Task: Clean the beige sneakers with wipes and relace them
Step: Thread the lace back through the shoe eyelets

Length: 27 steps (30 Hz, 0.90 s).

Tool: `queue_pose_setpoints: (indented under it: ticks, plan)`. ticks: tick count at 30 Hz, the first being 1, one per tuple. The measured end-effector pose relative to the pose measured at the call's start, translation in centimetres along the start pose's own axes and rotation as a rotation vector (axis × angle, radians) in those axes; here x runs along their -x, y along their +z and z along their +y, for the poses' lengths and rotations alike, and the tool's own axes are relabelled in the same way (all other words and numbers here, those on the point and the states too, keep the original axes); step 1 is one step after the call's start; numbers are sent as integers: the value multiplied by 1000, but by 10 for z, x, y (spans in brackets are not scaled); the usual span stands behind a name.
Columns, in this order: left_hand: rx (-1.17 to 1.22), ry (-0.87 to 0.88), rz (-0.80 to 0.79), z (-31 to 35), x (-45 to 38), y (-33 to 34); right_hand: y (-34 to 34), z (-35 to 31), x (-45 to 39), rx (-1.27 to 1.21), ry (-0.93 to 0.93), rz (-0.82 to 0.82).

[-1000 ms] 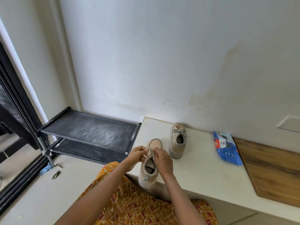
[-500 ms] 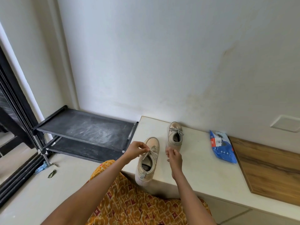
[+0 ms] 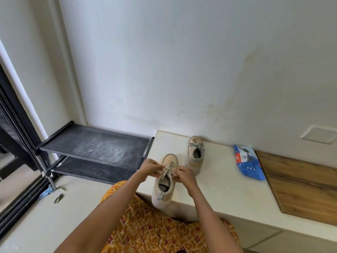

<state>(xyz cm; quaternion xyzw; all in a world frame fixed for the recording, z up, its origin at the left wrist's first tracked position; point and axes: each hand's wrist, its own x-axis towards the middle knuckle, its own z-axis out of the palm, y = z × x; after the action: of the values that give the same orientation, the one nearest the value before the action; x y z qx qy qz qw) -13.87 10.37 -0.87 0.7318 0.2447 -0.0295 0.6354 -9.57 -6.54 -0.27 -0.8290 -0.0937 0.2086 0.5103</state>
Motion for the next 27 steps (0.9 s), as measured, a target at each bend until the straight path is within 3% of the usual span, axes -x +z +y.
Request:
queue_pose_setpoints:
  ticks: [5,7,9,13,20,27]
  plan:
    - [12,-51,-10,2,1,-3,-4,1,4,-225,143,29]
    - [-30,-46,-44,3,2,-6,-11,13,9,-150,181,2]
    - [-96,-29,-102,4,3,-6,-11,23,12,-81,175,-33]
    - [-135,10,-143,7,7,-1,4,11,4,-194,93,56]
    - [-113,6,-86,7,3,5,3,8,-9,162,-61,3]
    - [-4,-73,-46,6,4,9,6,9,-9,209,-17,31]
